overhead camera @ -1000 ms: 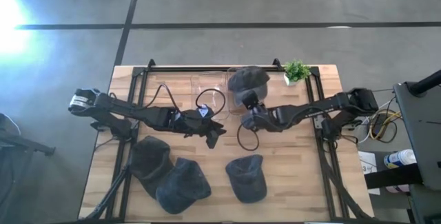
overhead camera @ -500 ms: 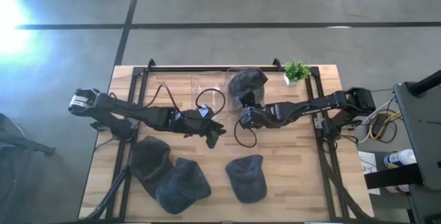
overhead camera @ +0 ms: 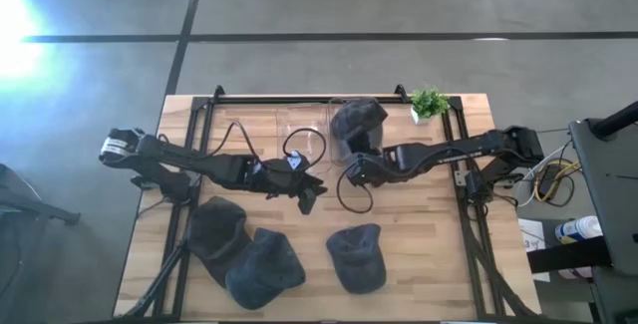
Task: Pick & Place hat
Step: Put the right black cap into the right transparent bin, then put the right blue cap into the left transparent bin
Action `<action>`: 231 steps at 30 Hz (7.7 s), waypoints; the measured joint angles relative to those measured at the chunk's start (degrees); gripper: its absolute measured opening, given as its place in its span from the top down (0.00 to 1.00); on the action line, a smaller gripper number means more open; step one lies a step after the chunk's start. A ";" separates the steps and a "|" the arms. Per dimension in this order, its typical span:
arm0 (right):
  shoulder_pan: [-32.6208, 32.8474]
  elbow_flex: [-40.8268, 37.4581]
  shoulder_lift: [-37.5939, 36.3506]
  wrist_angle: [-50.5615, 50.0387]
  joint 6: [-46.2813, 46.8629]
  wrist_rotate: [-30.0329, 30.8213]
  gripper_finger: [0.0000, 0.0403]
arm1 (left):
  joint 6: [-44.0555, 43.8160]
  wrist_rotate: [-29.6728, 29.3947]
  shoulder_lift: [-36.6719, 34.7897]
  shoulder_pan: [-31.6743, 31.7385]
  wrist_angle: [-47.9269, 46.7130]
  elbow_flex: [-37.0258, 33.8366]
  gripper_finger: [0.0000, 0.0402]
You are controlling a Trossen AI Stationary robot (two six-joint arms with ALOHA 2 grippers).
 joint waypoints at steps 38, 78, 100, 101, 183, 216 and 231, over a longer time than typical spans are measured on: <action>9.73 13.15 -9.07 -32.98 69.09 -35.27 0.44 | 0.80 10.88 -0.39 -8.69 -16.58 0.00 0.65; 43.72 7.71 7.59 -0.44 157.11 -37.95 0.44 | 1.03 10.35 2.97 -35.32 -39.30 0.33 0.65; 49.88 9.48 23.24 13.00 175.84 -11.10 0.44 | 34.01 -17.21 4.94 -26.92 -20.80 6.98 0.65; 49.92 9.65 23.24 13.02 175.92 -10.20 0.44 | 35.89 -17.35 5.51 -25.62 -18.32 6.91 0.65; 55.65 44.74 35.37 -55.96 77.43 -6.94 0.97 | 24.00 -12.63 27.44 -13.80 -38.65 29.32 0.65; 54.31 60.88 55.49 -56.02 67.06 0.54 0.97 | 14.64 20.80 34.11 -11.08 12.66 15.25 0.65; 48.76 59.28 55.50 -56.17 69.75 4.65 0.97 | 11.64 21.90 36.50 -15.89 9.94 18.80 0.65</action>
